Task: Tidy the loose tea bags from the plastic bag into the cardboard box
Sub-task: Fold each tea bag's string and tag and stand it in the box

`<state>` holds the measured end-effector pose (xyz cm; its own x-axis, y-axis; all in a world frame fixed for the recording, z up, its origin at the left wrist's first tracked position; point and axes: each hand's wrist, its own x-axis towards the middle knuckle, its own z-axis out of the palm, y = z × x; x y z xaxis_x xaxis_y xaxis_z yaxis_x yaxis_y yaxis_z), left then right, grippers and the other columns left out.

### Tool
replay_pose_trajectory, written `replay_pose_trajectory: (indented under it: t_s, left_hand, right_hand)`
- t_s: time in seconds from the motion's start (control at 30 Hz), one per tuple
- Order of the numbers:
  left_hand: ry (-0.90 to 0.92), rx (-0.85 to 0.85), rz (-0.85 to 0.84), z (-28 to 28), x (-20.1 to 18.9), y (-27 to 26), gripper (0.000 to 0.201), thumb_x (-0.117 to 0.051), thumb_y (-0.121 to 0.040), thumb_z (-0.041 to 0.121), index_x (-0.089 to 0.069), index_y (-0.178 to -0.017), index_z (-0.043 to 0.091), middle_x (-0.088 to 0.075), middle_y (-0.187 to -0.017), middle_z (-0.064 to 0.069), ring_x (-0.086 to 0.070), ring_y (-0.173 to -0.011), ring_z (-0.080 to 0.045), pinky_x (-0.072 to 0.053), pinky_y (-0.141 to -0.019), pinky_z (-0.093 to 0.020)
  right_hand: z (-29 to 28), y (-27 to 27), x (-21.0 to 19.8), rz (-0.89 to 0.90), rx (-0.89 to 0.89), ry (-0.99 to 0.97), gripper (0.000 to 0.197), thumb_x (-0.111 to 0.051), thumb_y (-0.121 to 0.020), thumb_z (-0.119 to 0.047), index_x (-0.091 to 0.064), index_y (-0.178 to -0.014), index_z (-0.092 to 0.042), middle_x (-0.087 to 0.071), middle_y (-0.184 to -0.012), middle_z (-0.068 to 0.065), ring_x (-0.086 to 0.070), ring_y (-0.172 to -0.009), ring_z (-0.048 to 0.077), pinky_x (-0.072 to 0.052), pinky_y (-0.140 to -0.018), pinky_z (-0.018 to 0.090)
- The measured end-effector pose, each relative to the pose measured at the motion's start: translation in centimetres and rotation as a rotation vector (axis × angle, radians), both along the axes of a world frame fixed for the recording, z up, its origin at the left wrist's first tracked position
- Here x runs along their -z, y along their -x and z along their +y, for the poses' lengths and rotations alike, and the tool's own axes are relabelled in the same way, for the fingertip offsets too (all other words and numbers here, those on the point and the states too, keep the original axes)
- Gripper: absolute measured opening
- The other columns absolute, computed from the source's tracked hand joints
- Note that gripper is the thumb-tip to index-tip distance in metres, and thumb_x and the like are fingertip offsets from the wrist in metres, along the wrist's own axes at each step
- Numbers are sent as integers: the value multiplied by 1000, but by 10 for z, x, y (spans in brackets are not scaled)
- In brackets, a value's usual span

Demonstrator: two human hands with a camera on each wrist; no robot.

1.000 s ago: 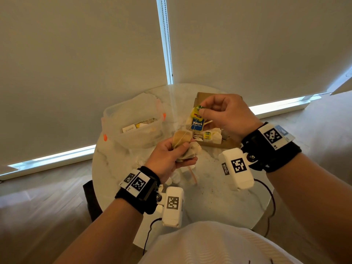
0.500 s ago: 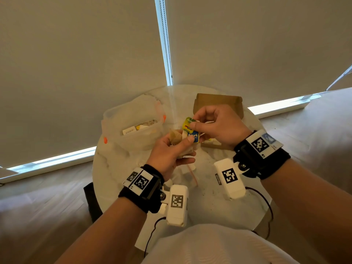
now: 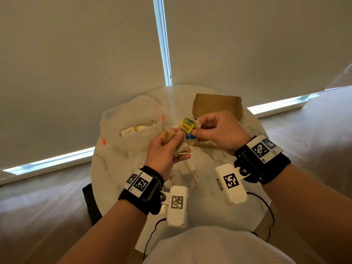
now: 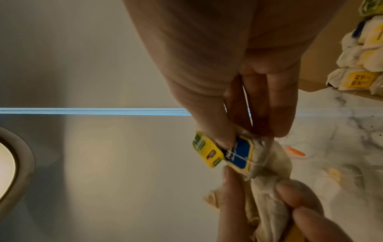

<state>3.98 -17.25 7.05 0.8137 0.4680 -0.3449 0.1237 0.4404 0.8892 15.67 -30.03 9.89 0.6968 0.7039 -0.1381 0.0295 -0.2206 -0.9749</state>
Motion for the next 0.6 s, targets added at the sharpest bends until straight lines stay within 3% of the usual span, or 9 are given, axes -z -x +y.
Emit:
replay_pose_trajectory:
  t_s: [0.07,0.2,0.3,0.4,0.6]
  left_hand:
    - [-1,-15,7,1,1,0,15,-60,-96,18,-68,-106,9,-69,-82,-9,-65,-62,-18,-58,-54,-27]
    - [-19,-34,12,4,-1,-2,11,-61,-96,16,-69,-96,10,-66,-76,-8,-64,-61,-17,-58,-54,-27]
    - [-47,-45,3,9,-2,-2,11,-59,-97,15,-69,-93,11,-66,-74,-6,-63,-61,-16,-56,-53,-25]
    - [-58,-50,-9,14,-5,-4,12,-59,-97,15,-70,-91,11,-66,-77,-9,-63,-62,-18,-56,-53,-25]
    - [33,-44,-4,19,-7,-7,15,-59,-97,20,-69,-97,8,-66,-84,-10,-63,-67,-20,-58,-56,-29]
  right_hand:
    - [-1,-3,-1,-2,16,-2,17,-72,-85,-9,-69,-98,1,-75,-91,13,-72,-87,34,-61,-75,43]
    - [-4,-13,-2,-91,26,51,10,-67,-90,-7,-68,-99,-7,-74,-91,7,-73,-82,25,-62,-68,40]
    - [-8,-24,1,-241,-18,140,15,-66,-90,-9,-65,-91,-24,-69,-88,5,-72,-77,26,-62,-62,40]
    - [-13,-31,5,-371,-107,240,20,-69,-88,-17,-62,-89,-35,-68,-87,1,-70,-77,22,-61,-66,41]
    - [-19,-33,14,-243,-34,146,12,-73,-85,-12,-68,-90,-22,-72,-89,4,-72,-78,21,-62,-67,40]
